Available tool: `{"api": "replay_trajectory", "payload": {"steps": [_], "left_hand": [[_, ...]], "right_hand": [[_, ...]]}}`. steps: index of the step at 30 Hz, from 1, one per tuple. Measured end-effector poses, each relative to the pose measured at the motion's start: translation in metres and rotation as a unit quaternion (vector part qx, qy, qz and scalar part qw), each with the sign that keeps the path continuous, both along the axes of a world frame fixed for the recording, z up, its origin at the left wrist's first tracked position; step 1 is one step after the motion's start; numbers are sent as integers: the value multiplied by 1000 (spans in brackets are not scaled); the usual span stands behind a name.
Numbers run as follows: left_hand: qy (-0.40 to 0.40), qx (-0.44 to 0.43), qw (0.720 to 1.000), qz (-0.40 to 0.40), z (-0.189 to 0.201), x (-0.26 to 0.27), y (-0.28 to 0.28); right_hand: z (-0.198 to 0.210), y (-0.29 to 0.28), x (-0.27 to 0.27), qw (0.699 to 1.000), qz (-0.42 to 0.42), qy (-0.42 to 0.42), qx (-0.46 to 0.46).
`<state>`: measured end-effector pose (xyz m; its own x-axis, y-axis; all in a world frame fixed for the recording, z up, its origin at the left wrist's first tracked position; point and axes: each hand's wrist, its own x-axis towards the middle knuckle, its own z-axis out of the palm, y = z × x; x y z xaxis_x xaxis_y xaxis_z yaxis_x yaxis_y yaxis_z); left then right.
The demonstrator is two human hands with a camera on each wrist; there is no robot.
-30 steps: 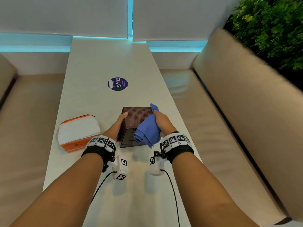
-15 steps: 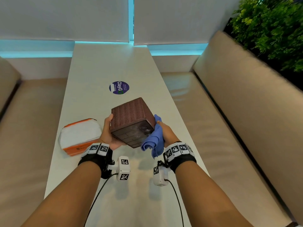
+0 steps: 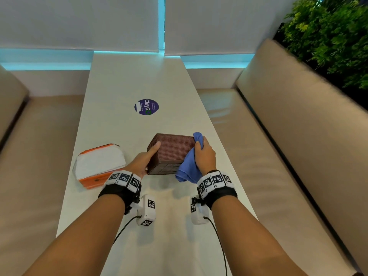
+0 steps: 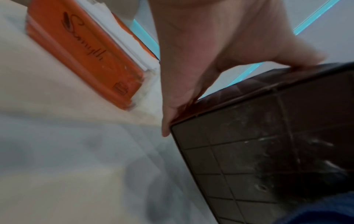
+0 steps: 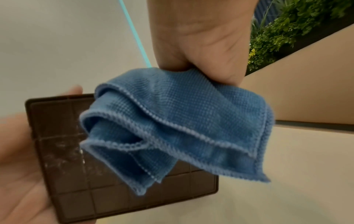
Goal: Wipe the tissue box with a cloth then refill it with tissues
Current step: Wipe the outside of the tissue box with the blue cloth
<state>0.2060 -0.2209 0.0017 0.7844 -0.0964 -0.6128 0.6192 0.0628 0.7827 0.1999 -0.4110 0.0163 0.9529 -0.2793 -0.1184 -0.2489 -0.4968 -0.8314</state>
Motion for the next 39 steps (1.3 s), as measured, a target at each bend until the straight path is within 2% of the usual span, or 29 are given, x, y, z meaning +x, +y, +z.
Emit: {"api": "replay_trajectory", "payload": {"steps": [3,8,12,14,17,21,24,26,29,31,34,36,39], "left_hand": [[21,-5,999,-41,-1,-3,0],[31,26,999,-37,-9,-6,1],[30,33,998,-40,-8,-6,0],[30,39,998,-36,-9,-4,0],[38,34,998,-27,-9,-5,-1],[41,34,998,-16,-11,-5,2],[47,24,999,-8,-11,-7,3],[46,2,999,3,-9,-8,1],[38,-19,999,16,-13,-5,1],[34,-20,999,17,-30,1,3],[29,-22,999,31,-49,5,6],[28,-24,998,44,-47,1,6],[35,-14,997,64,-23,-10,4]], "right_hand": [[-3,5,-3,999,7,-18,-33],[-12,20,-6,993,19,16,-112],[-21,50,4,955,124,-18,-270],[-19,63,3,940,172,-17,-293],[-12,61,1,939,198,-38,-279],[-12,36,7,964,122,6,-237],[-16,20,14,986,67,40,-147],[-16,19,17,985,39,57,-158],[-9,33,18,967,24,105,-232],[-4,51,12,959,57,69,-267],[-5,75,1,949,160,-9,-272],[-7,75,-2,946,201,-30,-254],[-9,60,2,948,193,-28,-250]]}}
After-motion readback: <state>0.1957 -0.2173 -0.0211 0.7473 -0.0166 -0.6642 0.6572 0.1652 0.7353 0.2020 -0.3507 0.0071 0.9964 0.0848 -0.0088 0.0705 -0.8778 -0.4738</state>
